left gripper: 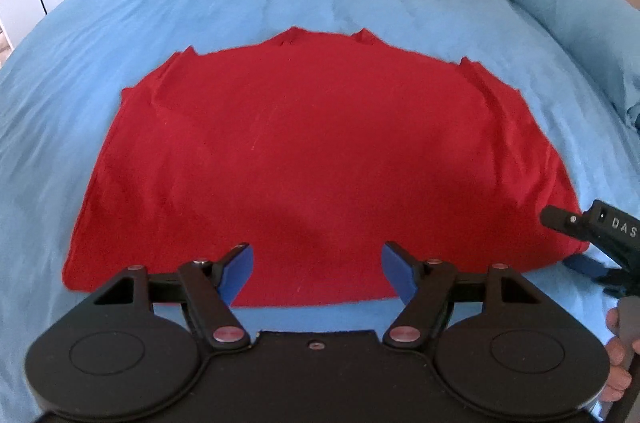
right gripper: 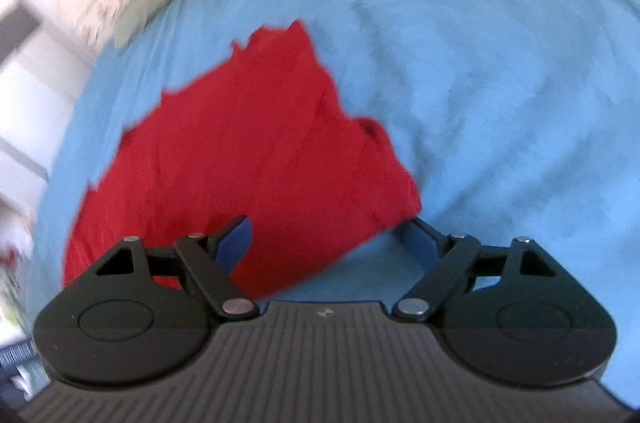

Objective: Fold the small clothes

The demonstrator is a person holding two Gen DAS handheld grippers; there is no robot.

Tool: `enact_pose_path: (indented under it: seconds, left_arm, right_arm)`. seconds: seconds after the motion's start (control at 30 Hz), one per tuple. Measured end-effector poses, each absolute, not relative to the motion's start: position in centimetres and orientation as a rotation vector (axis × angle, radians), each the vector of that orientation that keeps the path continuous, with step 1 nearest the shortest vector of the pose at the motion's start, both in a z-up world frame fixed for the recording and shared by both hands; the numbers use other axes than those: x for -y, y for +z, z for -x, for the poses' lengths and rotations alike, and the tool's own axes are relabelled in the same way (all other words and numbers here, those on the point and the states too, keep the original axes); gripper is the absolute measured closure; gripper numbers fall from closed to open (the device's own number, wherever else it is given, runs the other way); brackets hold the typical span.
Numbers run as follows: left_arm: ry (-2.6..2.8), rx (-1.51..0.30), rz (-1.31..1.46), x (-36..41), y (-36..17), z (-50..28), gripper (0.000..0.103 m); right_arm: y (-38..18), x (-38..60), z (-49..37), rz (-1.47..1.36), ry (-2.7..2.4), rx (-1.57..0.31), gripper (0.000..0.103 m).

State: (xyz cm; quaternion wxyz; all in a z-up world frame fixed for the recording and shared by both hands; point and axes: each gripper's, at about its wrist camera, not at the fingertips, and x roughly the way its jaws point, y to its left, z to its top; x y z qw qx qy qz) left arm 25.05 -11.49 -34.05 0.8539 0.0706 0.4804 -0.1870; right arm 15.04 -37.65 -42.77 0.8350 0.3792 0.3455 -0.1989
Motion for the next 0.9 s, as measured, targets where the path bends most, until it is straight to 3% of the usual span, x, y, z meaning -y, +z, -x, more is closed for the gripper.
enact_pose_path:
  seconds: [0.23, 0.33, 0.57, 0.63, 0.7, 0.9]
  left_arm:
    - [-0.390, -0.979, -0.137, 13.2, -33.9, -26.8, 0.027]
    - [-0.370, -0.982, -0.112, 13.4, -34.2, -28.0, 0.027]
    - [-0.341, -0.996, -0.095, 13.0, -35.4, -30.7, 0.027]
    - [-0.326, -0.970, -0.120, 12.8, -35.4, -31.4, 0.027]
    - [-0.307, -0.956, -0.135, 12.6, -35.6, -32.4, 0.027]
    - [-0.282, -1.012, -0.158, 12.2, -38.1, -35.7, 0.027]
  right_arm:
    - [-43.3, 39.2, -14.8, -1.018, -0.524, -0.604, 0.007]
    - [-42.6, 38.9, -15.5, -0.974, -0.505, -0.610, 0.030]
    - [-42.6, 39.1, -17.4, -0.824, -0.498, -0.651, 0.034]
    - [-42.5, 39.5, -17.7, -0.807, -0.486, -0.660, 0.044]
    - [-41.9, 39.4, -17.9, -0.767, -0.447, -0.676, 0.066]
    - [-38.9, 38.6, -19.0, -0.729, -0.364, -0.636, 0.073]
